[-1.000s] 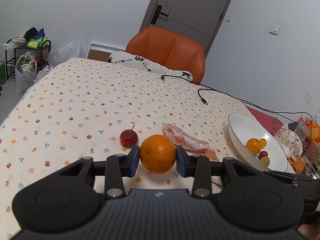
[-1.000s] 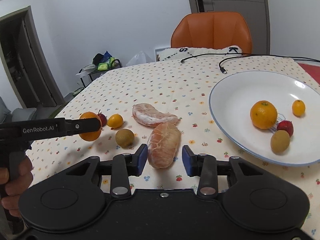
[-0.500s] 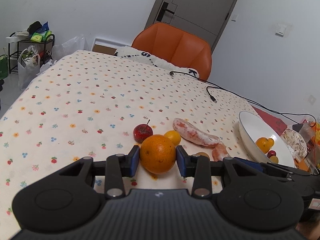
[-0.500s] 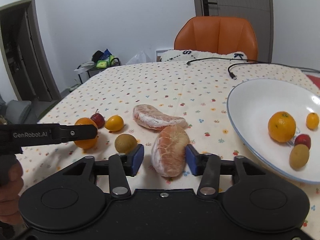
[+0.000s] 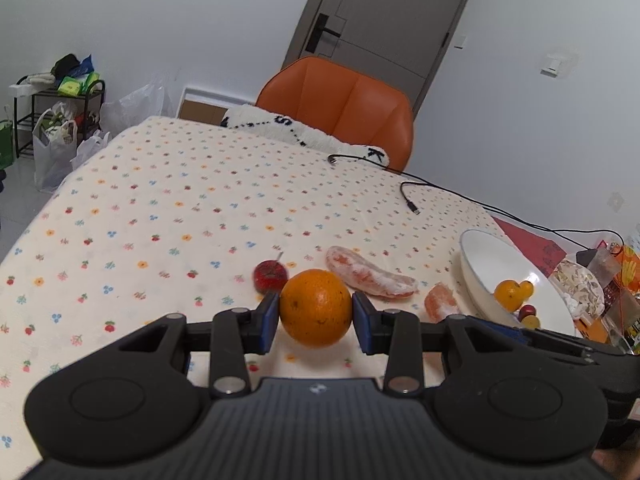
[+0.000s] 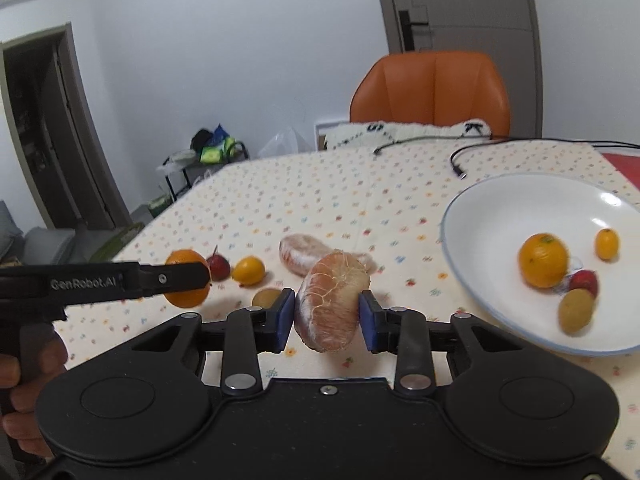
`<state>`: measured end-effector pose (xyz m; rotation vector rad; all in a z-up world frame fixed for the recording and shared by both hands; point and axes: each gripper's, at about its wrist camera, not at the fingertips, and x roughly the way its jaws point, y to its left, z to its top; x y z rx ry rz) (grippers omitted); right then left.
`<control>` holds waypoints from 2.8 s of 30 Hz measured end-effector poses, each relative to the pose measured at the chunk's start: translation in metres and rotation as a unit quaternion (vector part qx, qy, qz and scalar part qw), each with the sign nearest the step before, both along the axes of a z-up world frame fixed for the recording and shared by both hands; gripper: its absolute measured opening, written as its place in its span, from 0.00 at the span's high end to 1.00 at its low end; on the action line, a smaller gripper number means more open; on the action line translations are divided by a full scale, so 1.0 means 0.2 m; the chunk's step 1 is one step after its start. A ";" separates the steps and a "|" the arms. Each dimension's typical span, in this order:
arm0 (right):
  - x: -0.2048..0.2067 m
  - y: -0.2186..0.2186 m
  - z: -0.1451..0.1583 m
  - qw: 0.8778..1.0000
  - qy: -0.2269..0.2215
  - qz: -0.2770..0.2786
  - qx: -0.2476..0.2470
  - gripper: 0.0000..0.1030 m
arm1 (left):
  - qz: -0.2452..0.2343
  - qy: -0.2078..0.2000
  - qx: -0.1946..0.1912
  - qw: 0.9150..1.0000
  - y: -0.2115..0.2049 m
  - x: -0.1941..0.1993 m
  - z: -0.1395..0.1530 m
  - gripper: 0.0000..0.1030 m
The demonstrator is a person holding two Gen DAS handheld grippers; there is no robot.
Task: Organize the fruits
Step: 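Grasp a peeled pomelo segment with the right tool while the left tool holds the orange, then carry the orange and pomelo segment over the white plate and open both tools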
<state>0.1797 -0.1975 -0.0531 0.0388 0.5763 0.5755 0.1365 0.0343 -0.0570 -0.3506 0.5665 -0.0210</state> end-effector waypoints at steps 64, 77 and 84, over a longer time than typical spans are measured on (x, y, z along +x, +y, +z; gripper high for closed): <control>0.16 -0.87 0.02 0.983 -0.017 -0.167 0.078 0.68 | -0.102 -0.013 0.064 0.993 -0.87 0.34 0.12 0.57; 0.09 -0.79 0.06 0.984 -0.022 -0.153 0.084 0.49 | -0.046 -0.006 0.066 0.997 -0.70 0.25 0.15 0.20; 0.03 -0.74 0.10 0.986 -0.028 -0.138 0.093 0.30 | -0.022 -0.006 0.073 0.997 -0.63 0.18 0.18 0.17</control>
